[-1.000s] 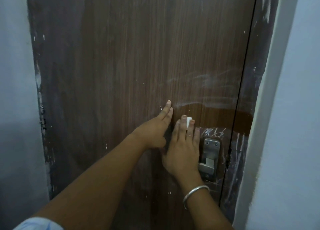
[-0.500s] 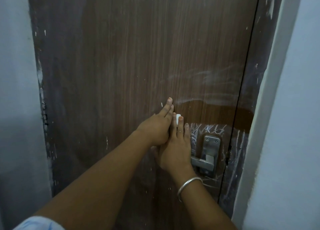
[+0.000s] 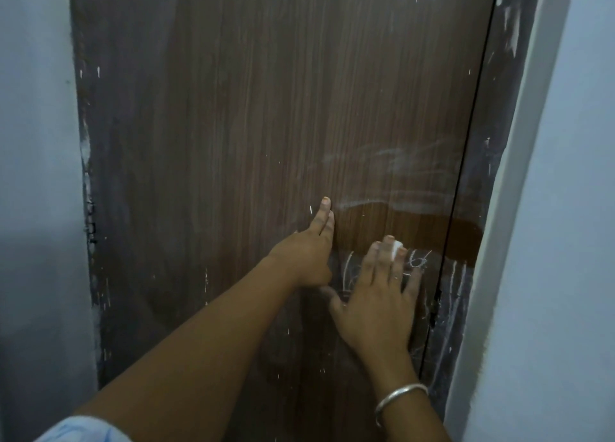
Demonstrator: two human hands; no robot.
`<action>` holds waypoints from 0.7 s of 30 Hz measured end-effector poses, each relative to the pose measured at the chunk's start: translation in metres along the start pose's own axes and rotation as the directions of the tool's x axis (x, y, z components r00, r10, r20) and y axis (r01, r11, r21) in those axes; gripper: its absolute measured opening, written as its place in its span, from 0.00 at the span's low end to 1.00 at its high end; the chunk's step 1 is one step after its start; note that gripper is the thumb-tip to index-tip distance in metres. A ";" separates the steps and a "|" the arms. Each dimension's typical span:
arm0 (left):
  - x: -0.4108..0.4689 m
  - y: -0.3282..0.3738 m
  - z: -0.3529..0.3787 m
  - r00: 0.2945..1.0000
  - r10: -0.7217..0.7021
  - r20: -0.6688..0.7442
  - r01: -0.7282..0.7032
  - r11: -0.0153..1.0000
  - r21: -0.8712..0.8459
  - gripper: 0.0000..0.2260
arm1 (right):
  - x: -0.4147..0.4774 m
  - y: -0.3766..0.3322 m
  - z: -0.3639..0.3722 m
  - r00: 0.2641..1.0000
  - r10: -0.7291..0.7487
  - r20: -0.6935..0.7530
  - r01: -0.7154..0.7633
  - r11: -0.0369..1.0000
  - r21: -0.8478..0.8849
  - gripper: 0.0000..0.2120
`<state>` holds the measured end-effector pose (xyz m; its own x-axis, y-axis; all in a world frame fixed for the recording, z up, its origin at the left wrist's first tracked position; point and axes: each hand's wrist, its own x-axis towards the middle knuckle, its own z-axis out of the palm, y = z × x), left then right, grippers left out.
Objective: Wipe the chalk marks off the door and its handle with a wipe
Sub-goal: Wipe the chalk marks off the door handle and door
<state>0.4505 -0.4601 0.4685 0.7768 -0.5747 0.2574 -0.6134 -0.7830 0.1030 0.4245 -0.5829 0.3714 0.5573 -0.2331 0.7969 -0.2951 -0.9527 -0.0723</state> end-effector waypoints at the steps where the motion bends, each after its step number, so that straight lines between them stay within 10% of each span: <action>1: 0.000 0.000 -0.001 1.000 -0.001 0.006 0.001 1.000 0.007 0.42 | -0.001 0.005 -0.001 0.998 0.065 -0.025 -0.065 0.998 0.021 0.48; 21: -0.001 0.008 0.002 0.998 -0.059 -0.009 0.059 0.997 0.049 0.39 | -0.004 0.054 -0.023 0.980 0.199 0.000 -0.198 0.975 0.098 0.43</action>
<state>0.4451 -0.4664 0.4674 0.8102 -0.5257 0.2593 -0.5588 -0.8263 0.0710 0.3882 -0.6293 0.3782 0.4871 -0.4181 0.7668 -0.3220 -0.9021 -0.2873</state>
